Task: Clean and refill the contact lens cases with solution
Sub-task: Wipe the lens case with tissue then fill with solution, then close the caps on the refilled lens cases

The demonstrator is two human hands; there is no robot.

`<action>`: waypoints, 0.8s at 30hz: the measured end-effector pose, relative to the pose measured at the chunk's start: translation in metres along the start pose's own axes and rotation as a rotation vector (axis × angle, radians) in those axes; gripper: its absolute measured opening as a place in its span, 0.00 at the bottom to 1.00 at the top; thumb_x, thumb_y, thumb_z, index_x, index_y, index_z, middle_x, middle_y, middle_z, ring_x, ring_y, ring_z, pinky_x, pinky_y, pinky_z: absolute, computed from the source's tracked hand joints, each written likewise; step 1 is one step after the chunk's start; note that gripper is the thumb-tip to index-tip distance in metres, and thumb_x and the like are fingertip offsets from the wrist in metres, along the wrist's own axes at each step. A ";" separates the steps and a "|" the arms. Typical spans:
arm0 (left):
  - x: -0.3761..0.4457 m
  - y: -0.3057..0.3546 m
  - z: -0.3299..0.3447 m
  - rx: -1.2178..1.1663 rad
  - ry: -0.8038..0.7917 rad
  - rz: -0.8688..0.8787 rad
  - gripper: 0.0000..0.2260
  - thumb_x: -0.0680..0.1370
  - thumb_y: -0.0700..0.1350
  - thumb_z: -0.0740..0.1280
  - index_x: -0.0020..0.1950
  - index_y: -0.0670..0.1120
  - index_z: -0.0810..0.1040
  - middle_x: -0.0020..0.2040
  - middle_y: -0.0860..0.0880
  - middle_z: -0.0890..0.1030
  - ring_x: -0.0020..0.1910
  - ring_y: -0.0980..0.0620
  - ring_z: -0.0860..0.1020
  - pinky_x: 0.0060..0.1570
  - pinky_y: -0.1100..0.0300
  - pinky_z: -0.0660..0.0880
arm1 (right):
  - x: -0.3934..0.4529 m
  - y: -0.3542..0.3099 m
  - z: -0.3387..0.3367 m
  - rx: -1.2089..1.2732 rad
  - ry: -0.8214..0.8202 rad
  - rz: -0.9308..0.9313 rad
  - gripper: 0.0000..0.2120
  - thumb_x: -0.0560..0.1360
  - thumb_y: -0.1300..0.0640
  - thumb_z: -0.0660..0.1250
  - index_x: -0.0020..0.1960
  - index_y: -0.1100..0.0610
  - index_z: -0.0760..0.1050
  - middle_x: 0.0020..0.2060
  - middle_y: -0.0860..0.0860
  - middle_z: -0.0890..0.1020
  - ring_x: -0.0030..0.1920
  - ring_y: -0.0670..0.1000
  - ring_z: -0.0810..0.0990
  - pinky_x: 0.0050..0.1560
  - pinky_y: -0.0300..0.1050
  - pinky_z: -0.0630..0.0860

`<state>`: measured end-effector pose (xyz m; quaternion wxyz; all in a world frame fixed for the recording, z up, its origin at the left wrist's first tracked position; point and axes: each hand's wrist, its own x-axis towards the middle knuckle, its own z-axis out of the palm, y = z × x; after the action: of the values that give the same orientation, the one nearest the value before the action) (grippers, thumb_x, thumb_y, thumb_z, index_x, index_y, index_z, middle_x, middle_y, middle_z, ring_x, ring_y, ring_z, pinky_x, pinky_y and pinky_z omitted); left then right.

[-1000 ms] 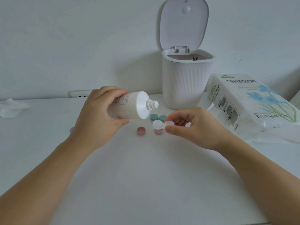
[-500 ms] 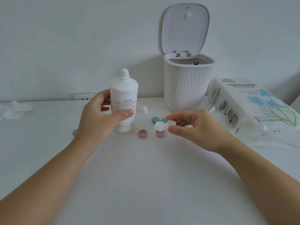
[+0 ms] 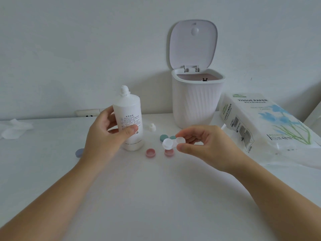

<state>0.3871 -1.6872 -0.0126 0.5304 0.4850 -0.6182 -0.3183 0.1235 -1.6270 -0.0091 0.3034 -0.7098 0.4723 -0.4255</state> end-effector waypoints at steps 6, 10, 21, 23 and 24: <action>-0.013 0.006 0.001 0.176 0.219 0.272 0.38 0.69 0.50 0.80 0.75 0.56 0.66 0.68 0.59 0.72 0.64 0.56 0.73 0.64 0.62 0.70 | 0.000 -0.001 0.001 -0.002 0.012 0.000 0.11 0.65 0.40 0.74 0.46 0.40 0.83 0.38 0.39 0.86 0.38 0.38 0.81 0.45 0.32 0.77; -0.025 0.014 0.009 0.233 0.152 0.529 0.24 0.72 0.53 0.74 0.66 0.52 0.75 0.56 0.54 0.76 0.50 0.52 0.75 0.52 0.65 0.69 | 0.001 -0.001 0.003 0.006 0.026 0.008 0.13 0.63 0.38 0.74 0.45 0.41 0.84 0.38 0.42 0.86 0.39 0.41 0.81 0.47 0.38 0.78; -0.038 0.010 0.027 0.027 -0.444 0.183 0.14 0.68 0.60 0.75 0.52 0.60 0.84 0.42 0.62 0.82 0.36 0.60 0.76 0.38 0.66 0.74 | -0.001 0.001 0.006 0.031 -0.021 -0.016 0.14 0.66 0.42 0.76 0.48 0.46 0.84 0.41 0.46 0.87 0.41 0.45 0.83 0.48 0.39 0.80; -0.038 0.009 0.029 0.006 -0.457 0.180 0.09 0.70 0.55 0.76 0.49 0.60 0.84 0.37 0.62 0.81 0.34 0.61 0.75 0.35 0.69 0.73 | -0.001 0.001 0.007 0.017 -0.034 -0.016 0.14 0.66 0.42 0.75 0.48 0.48 0.85 0.42 0.47 0.87 0.42 0.47 0.83 0.49 0.42 0.80; -0.037 0.008 0.029 -0.004 -0.460 0.165 0.07 0.70 0.53 0.76 0.47 0.60 0.84 0.36 0.61 0.81 0.34 0.60 0.75 0.35 0.68 0.73 | -0.002 0.001 0.007 0.015 -0.039 -0.016 0.14 0.67 0.42 0.75 0.49 0.48 0.85 0.42 0.47 0.87 0.42 0.47 0.83 0.49 0.42 0.80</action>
<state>0.3558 -1.6531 -0.0247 0.4005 0.3466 -0.7597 -0.3773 0.1291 -1.6259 -0.0139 0.3142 -0.7194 0.4575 -0.4177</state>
